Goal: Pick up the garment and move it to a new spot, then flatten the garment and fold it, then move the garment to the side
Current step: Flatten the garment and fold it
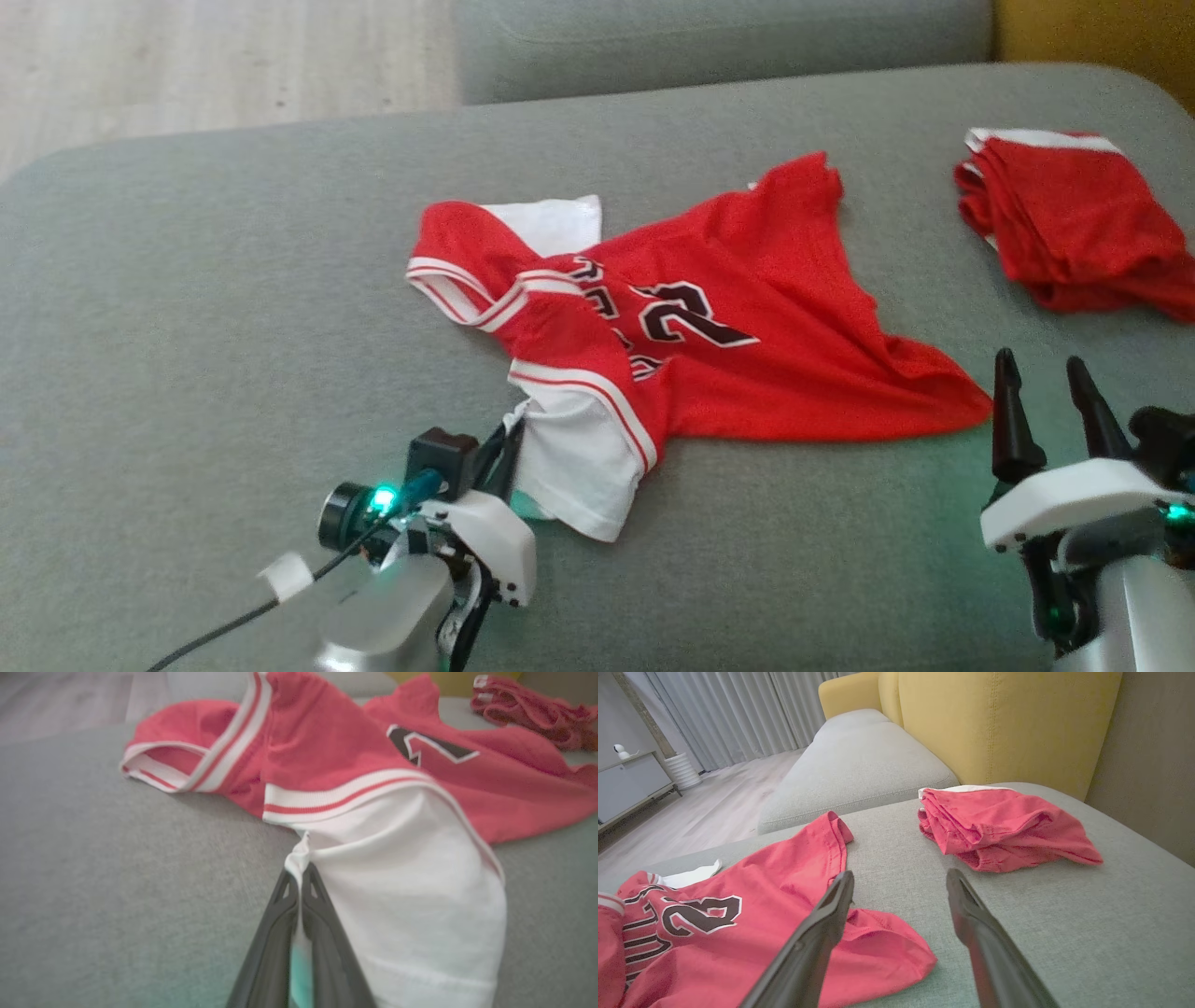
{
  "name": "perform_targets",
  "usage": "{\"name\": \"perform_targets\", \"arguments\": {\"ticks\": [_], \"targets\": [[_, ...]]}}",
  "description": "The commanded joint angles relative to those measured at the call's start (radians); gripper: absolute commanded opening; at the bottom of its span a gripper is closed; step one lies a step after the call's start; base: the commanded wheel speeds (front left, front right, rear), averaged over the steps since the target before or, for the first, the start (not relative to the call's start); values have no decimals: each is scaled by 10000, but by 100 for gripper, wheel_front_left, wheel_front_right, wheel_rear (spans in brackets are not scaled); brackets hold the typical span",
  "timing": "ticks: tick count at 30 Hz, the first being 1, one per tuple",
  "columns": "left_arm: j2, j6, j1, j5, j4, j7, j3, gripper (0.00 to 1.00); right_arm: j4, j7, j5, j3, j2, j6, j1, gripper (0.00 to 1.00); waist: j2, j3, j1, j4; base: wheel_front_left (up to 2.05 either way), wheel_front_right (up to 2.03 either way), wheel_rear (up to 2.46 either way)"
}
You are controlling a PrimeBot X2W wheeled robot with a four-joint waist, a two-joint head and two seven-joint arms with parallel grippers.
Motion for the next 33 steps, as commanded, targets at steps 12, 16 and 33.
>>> {"name": "perform_targets", "arguments": {"ticks": [12,16,33], "targets": [[1584,1793,1002,-934,-1467,146,1840,0,-124,-194,160,289,-51,-7,-80,100,-1,-194,0,1041,0,0,0],[1769,2027,1149,-1065,-1902,68,2072,100,-91,-217,101,224,-51,-7,-158,100,-1,-68,0,962,0,0,0],[3126,2254,3468,550,-6483,-384,4120,100,-669,-366,-492,44,-51,-7,498,100,-1,-443,0,908,0,0,0]]}}
